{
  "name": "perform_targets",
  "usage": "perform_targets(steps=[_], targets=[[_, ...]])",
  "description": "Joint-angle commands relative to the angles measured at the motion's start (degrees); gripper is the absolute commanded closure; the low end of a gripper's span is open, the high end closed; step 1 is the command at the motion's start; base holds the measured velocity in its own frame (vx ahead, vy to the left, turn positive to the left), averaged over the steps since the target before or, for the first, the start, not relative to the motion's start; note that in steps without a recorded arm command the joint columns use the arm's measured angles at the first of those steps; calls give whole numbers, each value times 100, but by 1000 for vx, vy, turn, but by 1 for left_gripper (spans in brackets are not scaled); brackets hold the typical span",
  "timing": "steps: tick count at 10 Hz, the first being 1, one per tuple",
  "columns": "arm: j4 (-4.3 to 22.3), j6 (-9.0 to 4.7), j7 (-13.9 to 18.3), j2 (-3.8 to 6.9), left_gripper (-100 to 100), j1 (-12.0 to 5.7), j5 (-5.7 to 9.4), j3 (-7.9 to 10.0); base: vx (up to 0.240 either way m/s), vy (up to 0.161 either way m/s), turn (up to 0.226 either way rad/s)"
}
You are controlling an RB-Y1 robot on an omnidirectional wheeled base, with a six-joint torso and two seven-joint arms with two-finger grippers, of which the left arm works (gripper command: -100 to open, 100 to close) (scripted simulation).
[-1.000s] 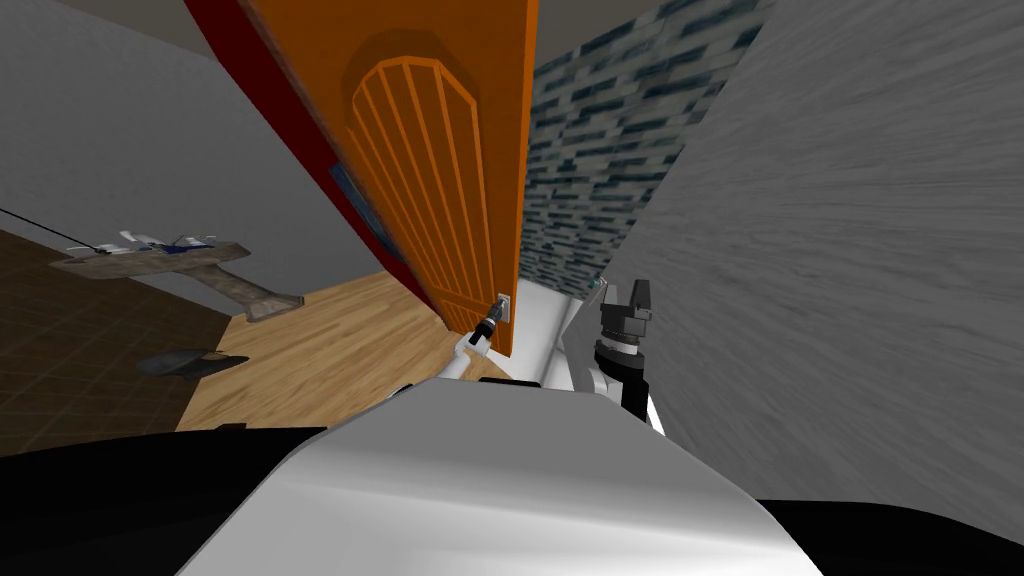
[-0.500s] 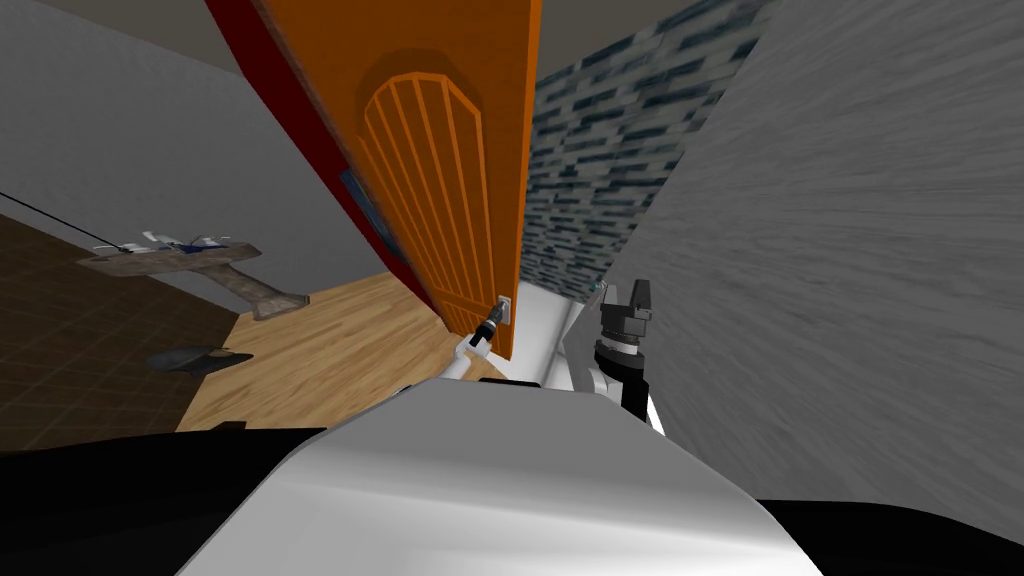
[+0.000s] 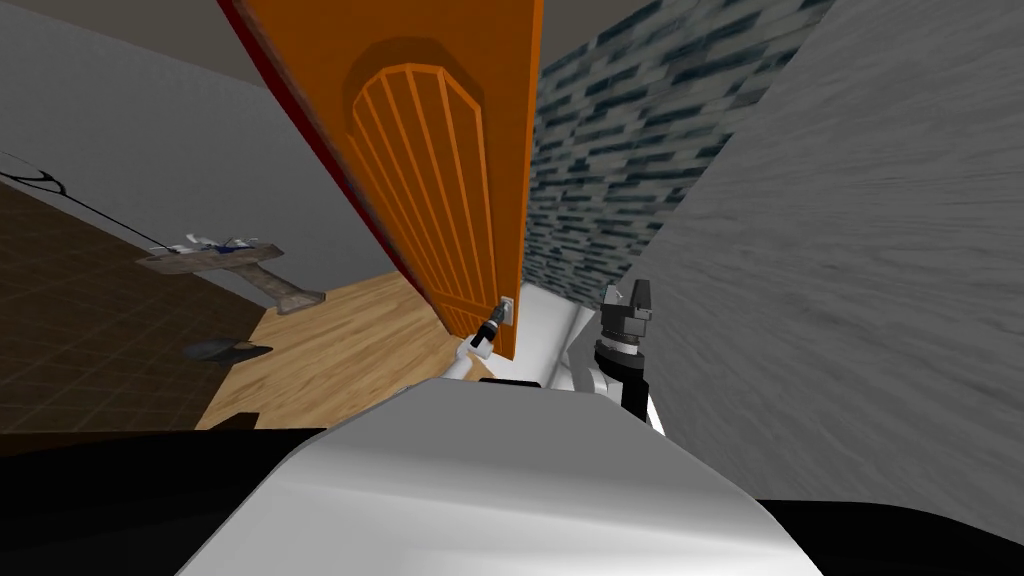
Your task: Push the door open
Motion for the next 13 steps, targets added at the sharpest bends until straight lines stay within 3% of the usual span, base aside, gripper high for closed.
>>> perform_targets(steps=[1, 4, 5, 8, 11, 13], targets=[[-43, -1, -206, 56, 100, -4, 187, 18, 229, -73, 211], [-76, 0, -549, 21, 100, 29, 484, -85, 172, -62, 210], [-125, 45, -455, 33, -100, 42, 421, -92, -85, -46, 99], [-180, 94, -448, 16, -100, 58, 433, -125, -219, 24, 2], [-269, 173, -438, -76, -100, 83, 453, -178, -279, -9, 36], [-243, 130, -448, -23, -100, 88, 442, -148, -14, -24, -21]])
